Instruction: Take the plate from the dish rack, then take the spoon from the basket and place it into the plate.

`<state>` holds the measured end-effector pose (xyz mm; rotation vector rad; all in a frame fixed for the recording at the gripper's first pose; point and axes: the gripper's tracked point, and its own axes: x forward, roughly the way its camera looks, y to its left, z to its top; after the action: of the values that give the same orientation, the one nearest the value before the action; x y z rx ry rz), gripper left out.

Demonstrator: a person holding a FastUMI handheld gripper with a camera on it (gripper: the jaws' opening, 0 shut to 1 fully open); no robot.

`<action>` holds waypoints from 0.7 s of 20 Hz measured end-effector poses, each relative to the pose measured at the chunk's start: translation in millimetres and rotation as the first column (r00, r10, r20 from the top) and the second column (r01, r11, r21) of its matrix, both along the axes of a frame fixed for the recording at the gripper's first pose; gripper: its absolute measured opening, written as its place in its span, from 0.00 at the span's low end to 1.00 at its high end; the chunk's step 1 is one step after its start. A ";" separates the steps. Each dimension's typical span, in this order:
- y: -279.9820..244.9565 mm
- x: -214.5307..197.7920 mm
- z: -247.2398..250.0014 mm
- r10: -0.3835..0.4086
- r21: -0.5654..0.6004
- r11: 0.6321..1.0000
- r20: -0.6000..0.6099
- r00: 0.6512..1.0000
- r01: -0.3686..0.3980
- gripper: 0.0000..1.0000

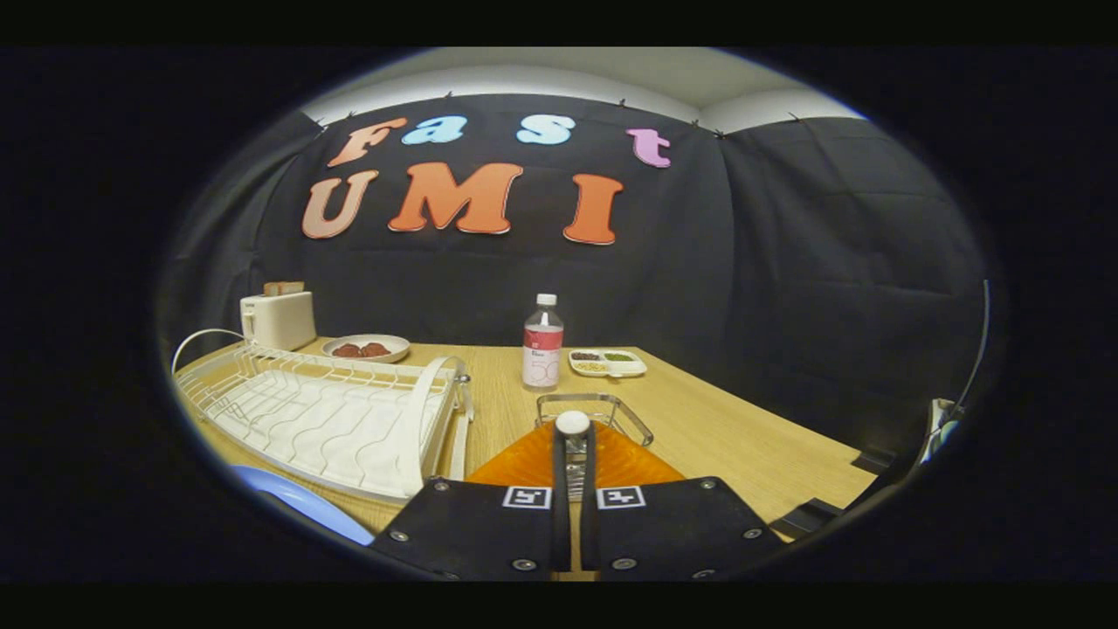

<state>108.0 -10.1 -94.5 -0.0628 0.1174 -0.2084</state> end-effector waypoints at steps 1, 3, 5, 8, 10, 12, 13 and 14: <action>-1.8 -1.3 5.5 0.000 -0.004 1.000 0.013 1.000 0.000 0.05; -2.4 -6.7 17.5 0.002 0.000 1.000 0.037 0.999 -0.002 0.05; -2.2 -14.9 30.7 0.009 0.013 1.000 0.062 0.998 -0.010 0.04; 4.0 -34.2 49.1 0.037 0.030 0.999 0.095 0.995 -0.040 0.04; 8.9 -51.3 59.6 0.057 0.033 0.998 0.114 0.992 -0.061 0.04; 12.9 -68.9 67.3 0.068 0.018 0.997 0.132 0.989 -0.071 0.04; 14.9 -78.1 69.9 0.076 0.017 0.997 0.136 0.988 -0.079 0.04; 20.2 -88.5 71.8 0.089 0.024 0.995 0.140 0.986 -0.093 0.04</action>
<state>19.5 10.1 -22.7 -0.0227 -0.0210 -0.1192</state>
